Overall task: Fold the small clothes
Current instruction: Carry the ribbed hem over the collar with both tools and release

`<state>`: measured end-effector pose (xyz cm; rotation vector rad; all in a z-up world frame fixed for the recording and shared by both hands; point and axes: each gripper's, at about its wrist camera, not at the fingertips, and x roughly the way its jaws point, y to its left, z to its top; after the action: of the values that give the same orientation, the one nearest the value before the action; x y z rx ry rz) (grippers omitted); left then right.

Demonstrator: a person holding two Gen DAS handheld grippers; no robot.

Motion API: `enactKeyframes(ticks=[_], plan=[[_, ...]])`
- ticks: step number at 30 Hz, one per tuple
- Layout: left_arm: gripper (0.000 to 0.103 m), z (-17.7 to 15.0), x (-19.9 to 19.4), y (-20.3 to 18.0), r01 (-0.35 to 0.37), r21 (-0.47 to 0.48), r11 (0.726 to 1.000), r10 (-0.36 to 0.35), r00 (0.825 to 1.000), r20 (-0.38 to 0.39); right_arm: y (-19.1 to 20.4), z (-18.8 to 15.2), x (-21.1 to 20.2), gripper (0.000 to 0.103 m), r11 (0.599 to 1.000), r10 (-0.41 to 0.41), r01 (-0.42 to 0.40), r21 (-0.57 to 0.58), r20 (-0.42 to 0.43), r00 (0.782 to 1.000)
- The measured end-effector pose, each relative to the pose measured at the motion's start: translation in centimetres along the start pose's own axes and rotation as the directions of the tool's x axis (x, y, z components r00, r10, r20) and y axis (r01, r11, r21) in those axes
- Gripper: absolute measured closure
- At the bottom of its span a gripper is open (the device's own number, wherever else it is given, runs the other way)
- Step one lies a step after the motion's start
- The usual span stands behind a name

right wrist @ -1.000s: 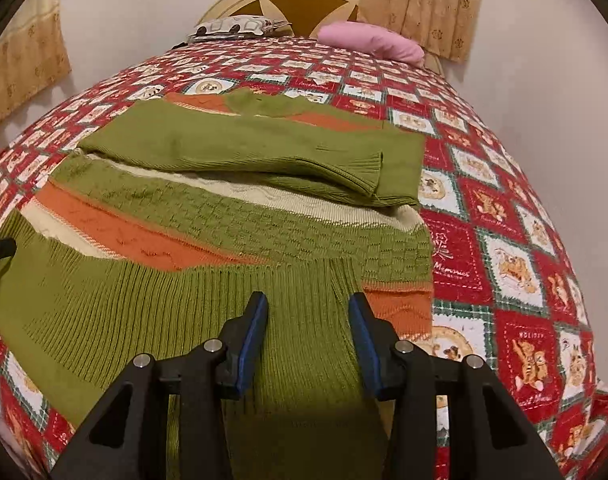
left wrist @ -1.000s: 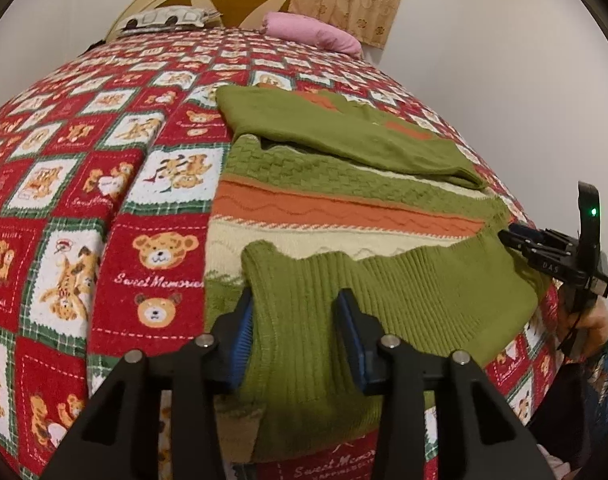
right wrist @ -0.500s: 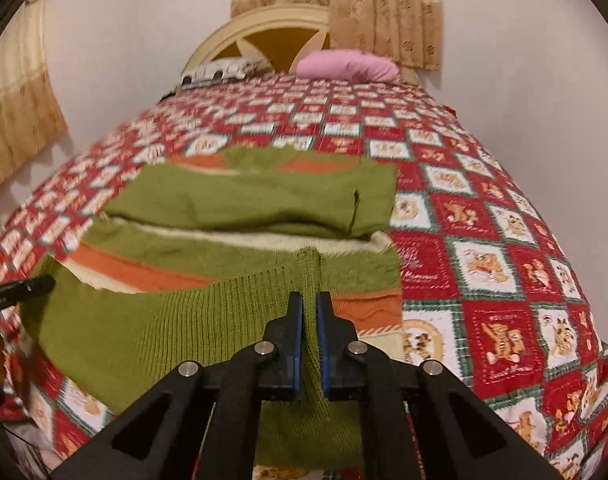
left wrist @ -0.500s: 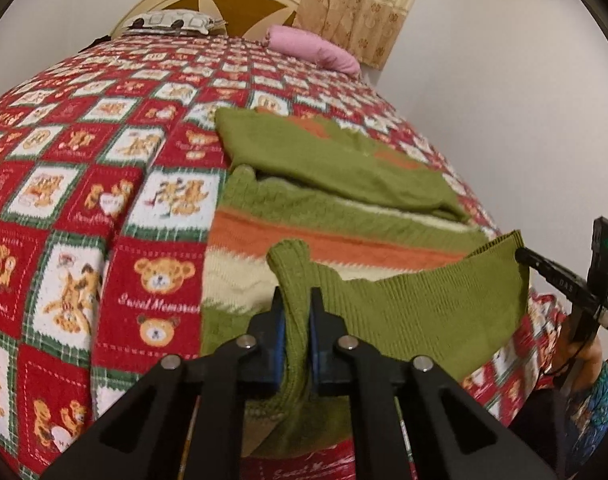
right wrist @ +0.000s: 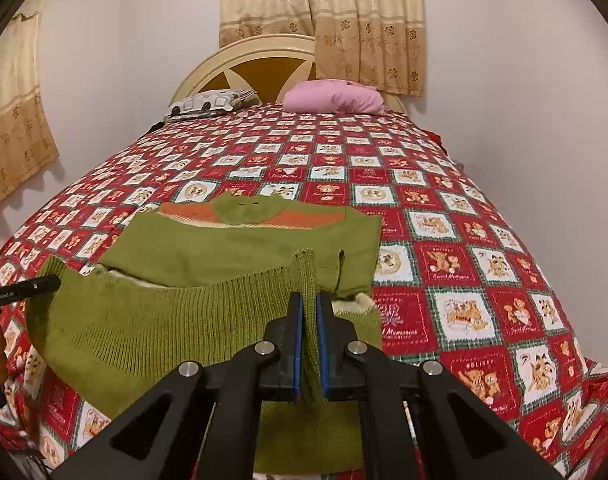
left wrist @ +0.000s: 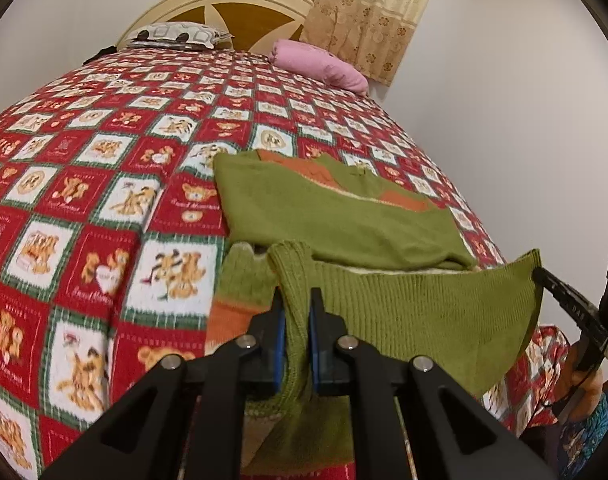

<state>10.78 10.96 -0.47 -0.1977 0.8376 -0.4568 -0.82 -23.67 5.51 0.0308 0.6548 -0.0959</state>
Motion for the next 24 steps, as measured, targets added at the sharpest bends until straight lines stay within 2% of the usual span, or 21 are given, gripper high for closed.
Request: enactKeyframes(ticks=[13,24], plan=[[0.093,6.2,4.1,-0.2,-0.011,0.013,1.0,0.01,1.0,0.023,-0.6,4.7,3.9,0.097,1.0,-0.027,0.027,-0.016,0.022,0.999],[0.093,12.0,9.2,0.3,-0.025,0.02,1.0,0.024,1.0,0.011,-1.3,9.5,11.3,0.098,0.995,-0.076,0.076,-0.061,0.016,0.997]])
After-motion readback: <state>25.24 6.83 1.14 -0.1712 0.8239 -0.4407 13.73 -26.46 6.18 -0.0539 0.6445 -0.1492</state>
